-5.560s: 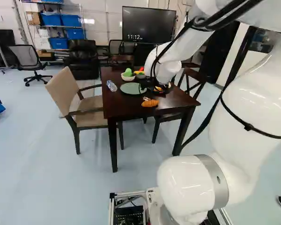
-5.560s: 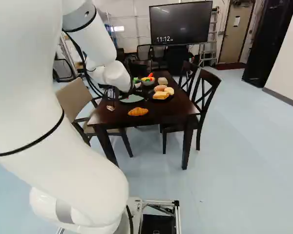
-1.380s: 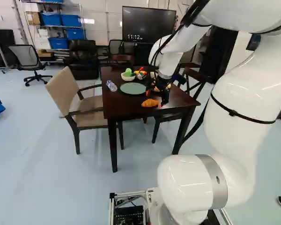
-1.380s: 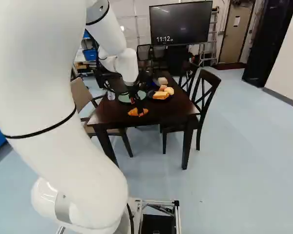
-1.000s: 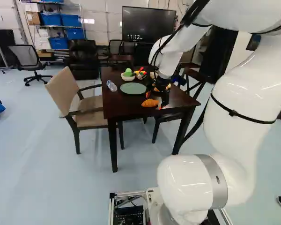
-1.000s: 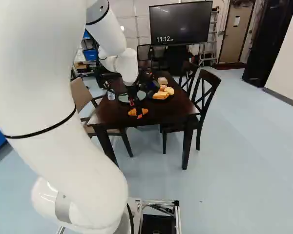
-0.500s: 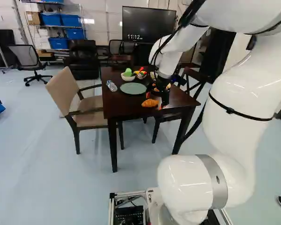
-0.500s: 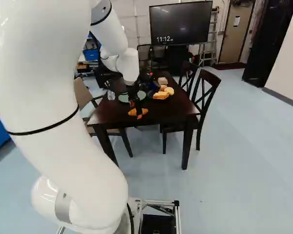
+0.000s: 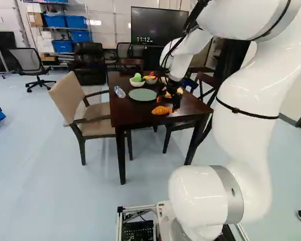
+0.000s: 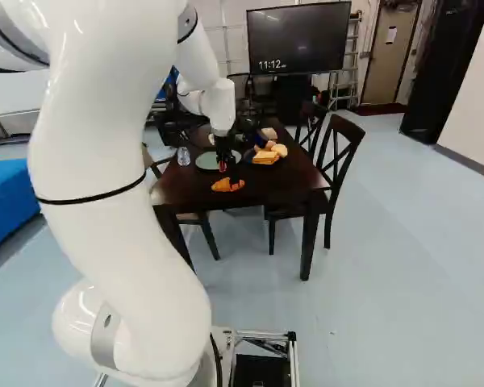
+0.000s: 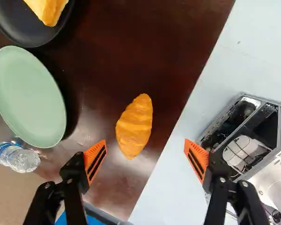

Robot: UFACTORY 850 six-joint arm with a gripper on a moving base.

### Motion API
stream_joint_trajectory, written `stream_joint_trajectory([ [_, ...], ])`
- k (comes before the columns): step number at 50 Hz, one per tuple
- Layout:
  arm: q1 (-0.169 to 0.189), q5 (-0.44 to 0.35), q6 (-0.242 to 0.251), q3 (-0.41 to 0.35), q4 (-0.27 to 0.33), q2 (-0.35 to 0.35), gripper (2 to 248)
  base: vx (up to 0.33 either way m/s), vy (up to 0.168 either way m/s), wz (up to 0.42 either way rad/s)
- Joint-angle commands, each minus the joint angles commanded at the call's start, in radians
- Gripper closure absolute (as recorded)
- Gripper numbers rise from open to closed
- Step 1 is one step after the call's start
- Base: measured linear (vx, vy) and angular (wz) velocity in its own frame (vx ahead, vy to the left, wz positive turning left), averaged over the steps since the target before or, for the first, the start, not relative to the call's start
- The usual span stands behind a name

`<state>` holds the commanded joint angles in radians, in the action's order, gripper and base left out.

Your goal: Move the croissant to the empty plate

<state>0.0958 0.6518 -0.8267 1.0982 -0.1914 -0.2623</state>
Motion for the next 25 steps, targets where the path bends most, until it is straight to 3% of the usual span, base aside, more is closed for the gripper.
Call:
stream_joint_trajectory([
  [25,-0.028,0.065,0.0,0.103,0.0,-0.081,26,0.0,0.0,0.0],
])
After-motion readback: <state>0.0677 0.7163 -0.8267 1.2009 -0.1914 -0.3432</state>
